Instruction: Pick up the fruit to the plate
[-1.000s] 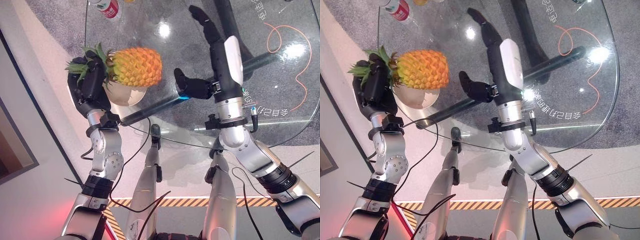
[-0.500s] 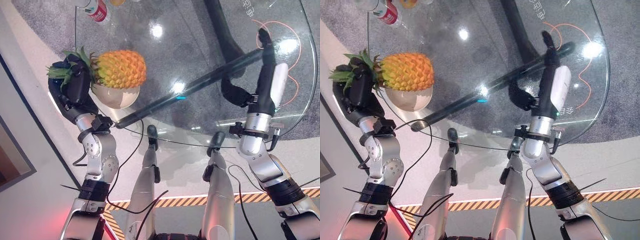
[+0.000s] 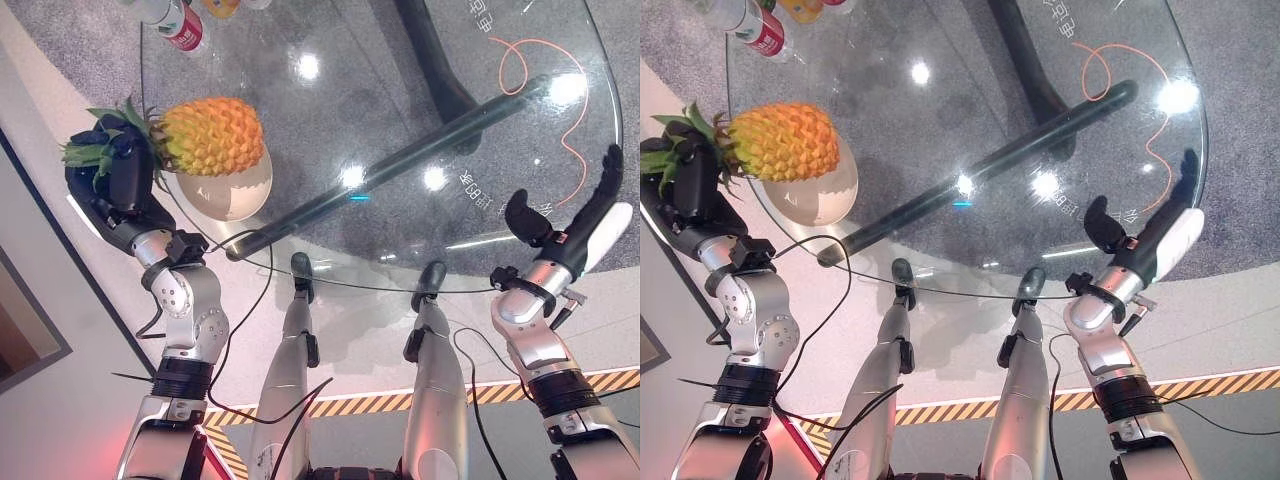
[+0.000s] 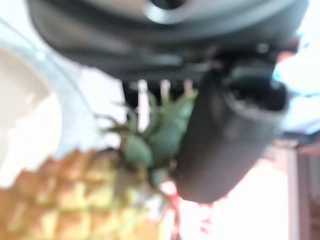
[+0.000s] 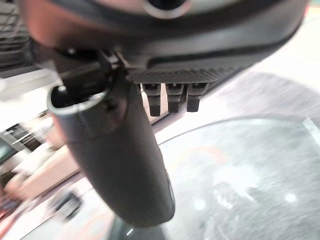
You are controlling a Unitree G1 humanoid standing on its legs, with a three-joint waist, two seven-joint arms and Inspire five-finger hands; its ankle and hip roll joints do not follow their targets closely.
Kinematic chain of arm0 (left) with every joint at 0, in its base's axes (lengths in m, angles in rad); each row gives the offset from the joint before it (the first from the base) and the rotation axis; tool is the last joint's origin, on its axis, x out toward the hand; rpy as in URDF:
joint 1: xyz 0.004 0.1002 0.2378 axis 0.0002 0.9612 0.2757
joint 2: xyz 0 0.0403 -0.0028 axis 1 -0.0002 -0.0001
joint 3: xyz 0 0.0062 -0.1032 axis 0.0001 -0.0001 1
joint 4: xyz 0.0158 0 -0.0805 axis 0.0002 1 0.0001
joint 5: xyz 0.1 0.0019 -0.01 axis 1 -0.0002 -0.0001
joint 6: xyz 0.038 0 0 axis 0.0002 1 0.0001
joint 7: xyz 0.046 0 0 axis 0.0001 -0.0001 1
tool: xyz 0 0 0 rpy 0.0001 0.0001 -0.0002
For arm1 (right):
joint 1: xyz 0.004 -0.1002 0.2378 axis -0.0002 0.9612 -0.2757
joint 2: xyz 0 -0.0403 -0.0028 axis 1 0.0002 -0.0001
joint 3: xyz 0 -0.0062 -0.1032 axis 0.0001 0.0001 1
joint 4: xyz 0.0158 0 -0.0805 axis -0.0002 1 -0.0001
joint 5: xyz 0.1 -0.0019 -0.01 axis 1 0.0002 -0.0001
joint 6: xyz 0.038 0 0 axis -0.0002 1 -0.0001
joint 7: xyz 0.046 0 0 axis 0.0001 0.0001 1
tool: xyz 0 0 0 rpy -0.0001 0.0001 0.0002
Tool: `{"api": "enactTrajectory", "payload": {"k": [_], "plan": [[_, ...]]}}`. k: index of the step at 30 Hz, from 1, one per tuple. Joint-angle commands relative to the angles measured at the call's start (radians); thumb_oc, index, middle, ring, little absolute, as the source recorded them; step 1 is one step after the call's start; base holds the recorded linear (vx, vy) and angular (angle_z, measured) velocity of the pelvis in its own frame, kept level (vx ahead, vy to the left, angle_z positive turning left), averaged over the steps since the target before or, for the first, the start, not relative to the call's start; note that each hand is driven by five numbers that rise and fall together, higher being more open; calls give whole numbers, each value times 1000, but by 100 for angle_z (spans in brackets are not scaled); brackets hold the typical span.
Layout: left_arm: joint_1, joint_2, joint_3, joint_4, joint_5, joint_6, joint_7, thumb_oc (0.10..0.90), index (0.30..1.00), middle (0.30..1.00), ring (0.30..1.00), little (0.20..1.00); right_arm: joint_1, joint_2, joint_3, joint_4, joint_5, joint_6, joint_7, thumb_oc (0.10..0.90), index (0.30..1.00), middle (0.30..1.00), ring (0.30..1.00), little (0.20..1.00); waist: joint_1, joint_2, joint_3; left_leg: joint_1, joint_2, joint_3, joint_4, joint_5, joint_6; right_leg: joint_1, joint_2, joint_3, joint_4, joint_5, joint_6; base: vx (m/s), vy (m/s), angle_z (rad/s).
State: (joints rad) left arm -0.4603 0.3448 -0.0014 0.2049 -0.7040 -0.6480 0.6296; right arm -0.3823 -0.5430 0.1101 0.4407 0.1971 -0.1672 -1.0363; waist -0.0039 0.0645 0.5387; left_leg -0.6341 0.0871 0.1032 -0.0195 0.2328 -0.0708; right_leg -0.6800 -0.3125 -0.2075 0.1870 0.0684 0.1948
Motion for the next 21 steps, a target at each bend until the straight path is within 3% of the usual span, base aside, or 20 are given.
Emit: {"api": "enactTrajectory", "payload": {"k": [1, 10, 21], "plan": [[-105, 118, 98, -31, 111, -161, 22, 100, 300, 300, 300, 200, -13, -35, -86, 61, 141, -107, -79, 800, 900, 900, 900, 900, 17, -31, -19, 67, 84, -18, 46, -91, -69, 45, -10, 5, -54, 82, 29, 0, -49, 2], [-177, 175, 75, 68, 165, -143, 84, 100, 300, 300, 300, 200, -72, -40, -102, 393, 430, -132, 34, 800, 900, 900, 900, 900, 38, -37, -19, 48, 84, -32, 55, -86, -72, 45, -6, -10, -56, 88, 22, -2, -34, 0], [-233, 218, 48, 185, 239, -130, 152, 100, 300, 300, 300, 200, -103, -58, -131, 683, 550, -115, 159, 800, 900, 900, 900, 900, 46, -32, -19, 37, 81, -39, 68, -89, -69, 41, -1, -10, -47, 83, 19, 0, 0, 0]]}}
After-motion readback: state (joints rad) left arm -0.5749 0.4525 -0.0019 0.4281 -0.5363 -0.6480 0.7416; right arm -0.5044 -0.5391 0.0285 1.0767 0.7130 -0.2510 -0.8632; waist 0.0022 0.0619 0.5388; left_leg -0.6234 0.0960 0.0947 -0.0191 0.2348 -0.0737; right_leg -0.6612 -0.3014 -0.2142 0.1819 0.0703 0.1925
